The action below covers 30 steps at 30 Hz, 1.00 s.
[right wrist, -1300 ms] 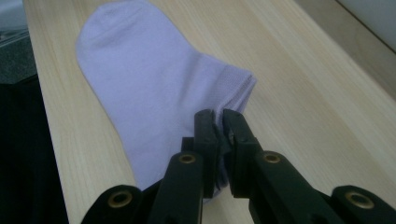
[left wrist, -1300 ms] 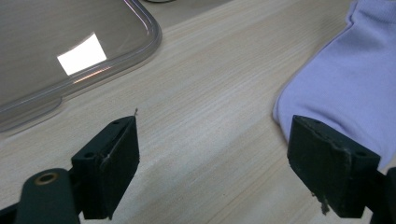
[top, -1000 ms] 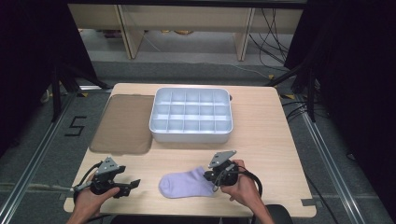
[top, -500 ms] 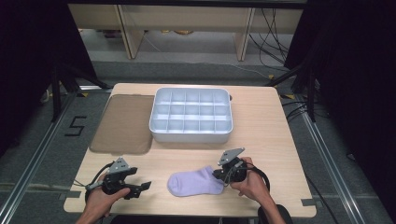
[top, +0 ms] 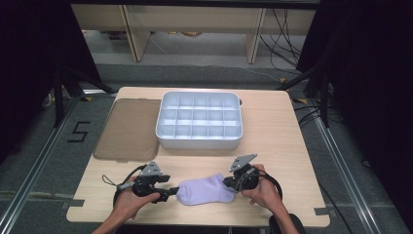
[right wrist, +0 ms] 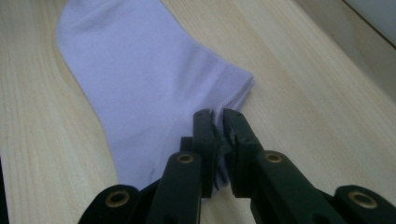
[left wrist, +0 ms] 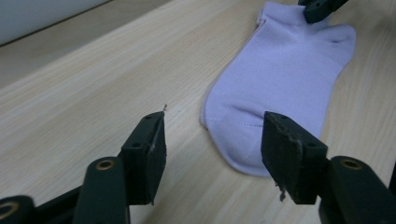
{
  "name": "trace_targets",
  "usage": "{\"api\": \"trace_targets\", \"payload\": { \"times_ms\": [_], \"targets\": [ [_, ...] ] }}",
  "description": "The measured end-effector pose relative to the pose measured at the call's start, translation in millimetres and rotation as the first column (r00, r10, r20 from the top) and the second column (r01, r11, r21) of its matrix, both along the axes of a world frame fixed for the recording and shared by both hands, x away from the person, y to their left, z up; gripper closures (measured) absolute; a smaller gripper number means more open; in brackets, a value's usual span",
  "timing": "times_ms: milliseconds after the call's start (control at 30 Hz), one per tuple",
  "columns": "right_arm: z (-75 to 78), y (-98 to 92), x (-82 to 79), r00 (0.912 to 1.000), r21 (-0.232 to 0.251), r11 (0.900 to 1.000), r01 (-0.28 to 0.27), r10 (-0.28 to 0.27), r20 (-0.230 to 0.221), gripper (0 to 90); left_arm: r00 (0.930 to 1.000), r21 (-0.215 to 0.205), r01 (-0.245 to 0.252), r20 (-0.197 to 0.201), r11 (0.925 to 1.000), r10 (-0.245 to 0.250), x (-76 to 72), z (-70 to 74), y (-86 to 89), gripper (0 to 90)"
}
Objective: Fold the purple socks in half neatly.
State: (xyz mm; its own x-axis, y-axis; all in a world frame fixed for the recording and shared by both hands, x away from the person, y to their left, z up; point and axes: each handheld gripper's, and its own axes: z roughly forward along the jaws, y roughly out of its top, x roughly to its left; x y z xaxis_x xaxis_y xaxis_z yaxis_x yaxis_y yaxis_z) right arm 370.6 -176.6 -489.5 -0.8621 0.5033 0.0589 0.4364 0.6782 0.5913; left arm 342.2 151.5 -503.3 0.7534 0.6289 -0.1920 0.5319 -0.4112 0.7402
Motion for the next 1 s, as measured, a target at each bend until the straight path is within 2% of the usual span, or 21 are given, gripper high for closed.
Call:
{"api": "trace_targets", "payload": {
  "times_ms": [67, 100, 133, 200, 267, 333, 400, 467, 533, 567, 600, 667, 733, 767, 800, 833, 867, 900, 933, 1000],
  "targets": [
    [0.7, -1.3, 1.5, 0.9998, -0.005, 1.0, -0.014, 0.014, 0.011, 84.1, 0.9999, 0.01, 0.014, -0.007, 0.9999, -0.014, 2.2, -3.0, -7.8, 43.7],
    [0.2, -1.4, 1.6, 0.9999, -0.002, 1.0, -0.014, 0.014, 0.009, 84.0, 0.9996, 0.029, 0.029, -0.007, 0.9992, -0.029, 3.6, -3.2, -10.0, 45.7],
    [0.2, -1.3, 0.8, 1.0, -0.006, 1.0, -0.004, 0.004, -0.005, 83.9, 0.9998, 0.02, 0.02, -0.002, 0.9996, -0.02, 3.9, -4.2, -14.2, 47.4],
    [-0.5, -0.7, -0.3, 0.9998, -0.006, 1.0, 0.017, -0.017, -0.002, 83.7, 0.9988, 0.045, 0.048, 0.001, 0.9978, -0.048, 5.5, -4.5, -19.6, 51.0],
    [-1.4, -0.5, 0.3, 1.0, 0.013, 1.0, -0.008, 0.008, 0.004, 83.5, 0.9987, 0.059, 0.05, 0.002, 0.997, -0.05, 5.2, -5.4, -23.3, 55.2],
    [-1.8, -0.4, 0.6, 0.9999, 0.017, 1.0, -0.013, 0.013, 0.008, 83.1, 0.9978, 0.083, 0.063, 0.016, 0.9945, -0.065, 5.9, -6.9, -26.5, 59.6],
    [-1.8, -0.5, 0.6, 0.9999, 0.022, 1.0, -0.013, 0.013, 0.005, 82.6, 0.9951, 0.117, 0.081, 0.047, 0.9899, -0.087, 5.3, -7.7, -28.5, 62.5],
    [-2.1, -1.4, 1.0, 1.0, 0.016, 1.0, -0.002, 0.002, -0.004, 81.9, 0.9944, 0.113, 0.088, 0.05, 0.9897, -0.094, 5.0, -8.0, -29.7, 68.3],
    [-2.9, -1.5, 1.2, 1.0, 0.012, 1.0, 0.003, -0.003, 0.009, 80.9, 0.9938, 0.103, 0.095, 0.048, 0.9902, -0.1, 5.2, -9.0, -30.1, 73.8],
    [-0.7, -2.6, 0.9, 1.0, 0.005, 1.0, 0.003, -0.003, -0.003, 79.5, 0.9937, 0.105, 0.094, 0.052, 0.9901, -0.099, 5.2, -9.4, -29.8, 78.1],
    [0.2, -2.3, -1.1, 0.999, -0.009, 0.999, 0.042, -0.042, -0.018, 77.1, 0.9934, 0.097, 0.097, 0.053, 0.9906, -0.102, 5.1, -9.8, -29.6, 81.3],
    [0.0, -2.1, -0.4, 0.9996, 0.004, 1.0, 0.029, -0.029, -0.002, 73.4, 0.9947, 0.066, 0.091, 0.042, 0.9936, -0.094, 4.6, -10.4, -29.2, 82.9],
    [-1.2, -1.2, -0.5, 0.9992, 0.018, 0.999, 0.04, -0.04, 0.0, 71.9, 0.9956, 0.073, 0.083, 0.038, 0.9939, -0.085, 5.0, -10.9, -28.2, 83.7],
    [-0.2, -1.6, -0.5, 0.9987, 0.024, 0.999, 0.048, -0.048, 0.017, 66.1, 0.9954, 0.046, 0.087, 0.037, 0.9951, -0.089, 5.3, -11.0, -28.5, 84.0],
    [0.2, -1.3, -0.3, 0.9974, 0.026, 0.997, 0.068, -0.068, 0.025, 64.4, 0.9938, 0.063, 0.103, 0.035, 0.9927, -0.105, 6.2, -9.9, -26.7, 84.2],
    [1.3, -2.2, -0.3, 0.9968, 0.04, 0.997, 0.07, -0.071, 0.036, 63.6, 0.996, 0.034, 0.082, 0.032, 0.996, -0.083, 4.9, -10.5, -28.2, 84.4],
    [4.9, -2.9, -1.1, 0.9967, 0.043, 0.996, 0.074, -0.076, 0.03, 63.0, 0.9952, 0.041, 0.091, 0.033, 0.995, -0.093, 5.1, -9.8, -27.4, 84.6],
    [5.3, -1.1, -1.9, 0.9933, 0.063, 0.994, 0.085, -0.09, 0.073, 62.8, 0.9945, 0.04, 0.097, 0.036, 0.9945, -0.098, 5.3, -9.0, -27.0, 84.6],
    [9.6, -0.8, -5.5, 0.9919, 0.066, 0.992, 0.104, -0.108, 0.067, 62.9, 0.9945, 0.04, 0.097, 0.036, 0.9945, -0.098, 5.3, -9.0, -27.0, 84.7],
    [14.7, 3.9, -10.7, 0.9932, 0.086, 0.992, 0.087, -0.093, 0.069, 65.1, 0.994, 0.039, 0.101, 0.039, 0.9941, -0.102, 5.1, -7.2, -27.1, 84.8]
  ]
}}
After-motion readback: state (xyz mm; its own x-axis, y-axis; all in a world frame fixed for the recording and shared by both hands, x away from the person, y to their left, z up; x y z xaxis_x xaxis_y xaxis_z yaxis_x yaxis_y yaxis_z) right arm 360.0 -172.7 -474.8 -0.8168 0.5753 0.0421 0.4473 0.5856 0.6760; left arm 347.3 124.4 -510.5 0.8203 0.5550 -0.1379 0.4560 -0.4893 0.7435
